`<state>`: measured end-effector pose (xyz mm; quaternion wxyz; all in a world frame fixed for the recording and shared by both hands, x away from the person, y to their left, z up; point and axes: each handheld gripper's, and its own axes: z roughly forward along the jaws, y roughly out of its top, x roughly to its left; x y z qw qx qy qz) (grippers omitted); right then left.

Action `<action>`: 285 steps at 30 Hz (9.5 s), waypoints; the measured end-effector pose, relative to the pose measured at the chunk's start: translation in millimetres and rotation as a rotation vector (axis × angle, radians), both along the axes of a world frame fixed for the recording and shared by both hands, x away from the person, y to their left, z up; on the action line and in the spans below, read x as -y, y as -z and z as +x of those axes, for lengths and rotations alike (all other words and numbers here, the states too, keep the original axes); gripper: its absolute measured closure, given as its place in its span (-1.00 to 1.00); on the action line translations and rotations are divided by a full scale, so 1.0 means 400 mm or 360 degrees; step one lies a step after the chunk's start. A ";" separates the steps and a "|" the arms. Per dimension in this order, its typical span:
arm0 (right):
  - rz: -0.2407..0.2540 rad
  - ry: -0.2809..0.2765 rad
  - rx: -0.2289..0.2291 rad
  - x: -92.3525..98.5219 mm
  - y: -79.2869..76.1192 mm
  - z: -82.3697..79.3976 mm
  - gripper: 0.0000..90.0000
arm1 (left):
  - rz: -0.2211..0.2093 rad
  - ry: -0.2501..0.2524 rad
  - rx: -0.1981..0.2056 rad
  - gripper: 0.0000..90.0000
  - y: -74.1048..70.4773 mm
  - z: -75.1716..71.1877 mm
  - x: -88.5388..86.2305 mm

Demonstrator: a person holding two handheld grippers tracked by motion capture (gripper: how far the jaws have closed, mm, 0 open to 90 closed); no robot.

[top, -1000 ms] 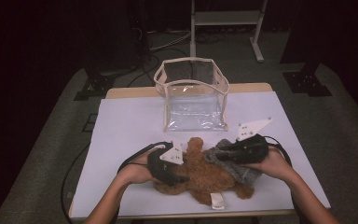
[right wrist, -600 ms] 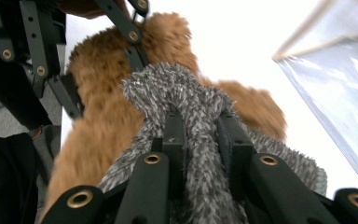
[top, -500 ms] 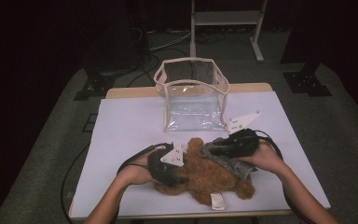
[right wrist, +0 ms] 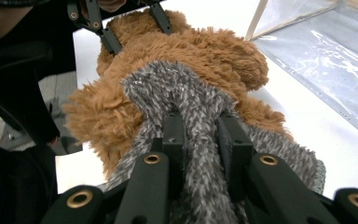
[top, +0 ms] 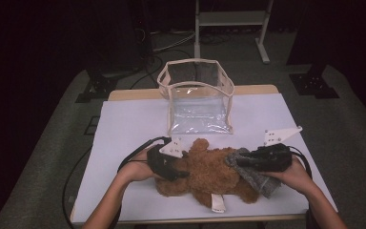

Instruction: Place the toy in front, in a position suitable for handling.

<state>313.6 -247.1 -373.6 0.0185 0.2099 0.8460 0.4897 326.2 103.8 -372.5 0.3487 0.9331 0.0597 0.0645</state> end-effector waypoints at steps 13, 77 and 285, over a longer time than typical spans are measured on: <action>-0.0020 0.0064 -0.0095 0.043 0.074 -0.034 0.66 | -0.0035 -0.0038 -0.0024 -0.12 0.002 0.012 -0.010; -0.0365 -0.0116 0.0229 -0.180 -0.043 0.042 0.66 | -0.0287 -0.0080 -0.0061 -0.13 0.042 0.005 -0.033; -0.0308 -0.0088 0.0047 -0.072 -0.035 0.028 0.66 | -0.0209 0.0055 0.0019 -0.47 -0.030 -0.032 0.103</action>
